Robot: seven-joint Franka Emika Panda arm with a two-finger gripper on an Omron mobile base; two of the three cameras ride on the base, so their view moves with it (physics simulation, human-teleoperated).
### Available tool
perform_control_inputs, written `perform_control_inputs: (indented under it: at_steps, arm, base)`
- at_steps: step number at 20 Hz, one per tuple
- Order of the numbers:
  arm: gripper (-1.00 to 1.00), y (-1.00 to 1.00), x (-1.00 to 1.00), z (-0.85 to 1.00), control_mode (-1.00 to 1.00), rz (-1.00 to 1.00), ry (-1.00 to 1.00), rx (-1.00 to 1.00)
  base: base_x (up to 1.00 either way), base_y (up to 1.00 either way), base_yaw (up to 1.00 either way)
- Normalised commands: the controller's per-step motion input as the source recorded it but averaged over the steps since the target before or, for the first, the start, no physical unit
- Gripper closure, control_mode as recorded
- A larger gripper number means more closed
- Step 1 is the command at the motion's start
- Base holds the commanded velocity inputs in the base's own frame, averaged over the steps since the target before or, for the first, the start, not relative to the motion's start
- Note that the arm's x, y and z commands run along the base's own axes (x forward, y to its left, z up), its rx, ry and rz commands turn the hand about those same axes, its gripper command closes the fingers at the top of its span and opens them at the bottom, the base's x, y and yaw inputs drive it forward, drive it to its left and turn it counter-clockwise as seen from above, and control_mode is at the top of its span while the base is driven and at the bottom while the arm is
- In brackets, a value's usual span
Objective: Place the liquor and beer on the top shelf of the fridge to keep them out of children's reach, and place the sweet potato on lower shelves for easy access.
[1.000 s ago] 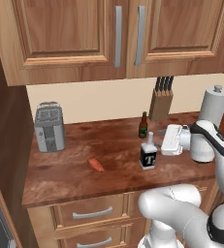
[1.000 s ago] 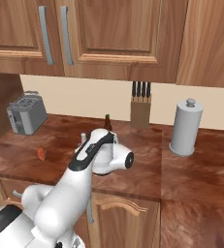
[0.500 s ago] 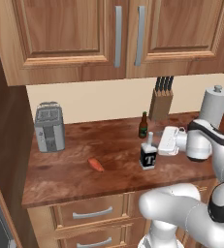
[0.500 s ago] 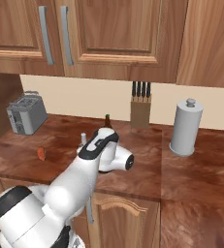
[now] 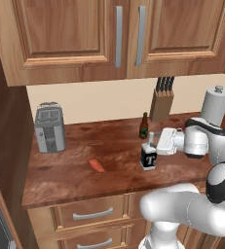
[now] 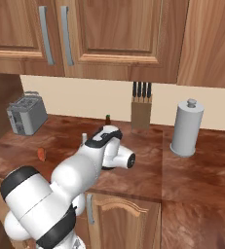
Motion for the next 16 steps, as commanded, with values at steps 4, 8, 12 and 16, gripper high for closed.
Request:
perform_control_inputs:
  at_steps: [4,8,12,16]
  arm:
    - [-1.0,0.08,0.0,0.0,-1.0,0.0,0.06,0.0]
    - [-1.0,0.16,0.0,0.0,-1.0,0.0,0.03,0.0]
    - [-1.0,0.2,-0.04,0.0,-1.0,0.01,0.0,0.0]
    - [-1.0,0.17,-0.07,0.0,-1.0,0.01,0.0,0.0]
  base:
    - [0.0,0.0,0.0]
    - [0.0,0.0,0.0]
    - [0.0,0.0,0.0]
    - [0.0,0.0,0.0]
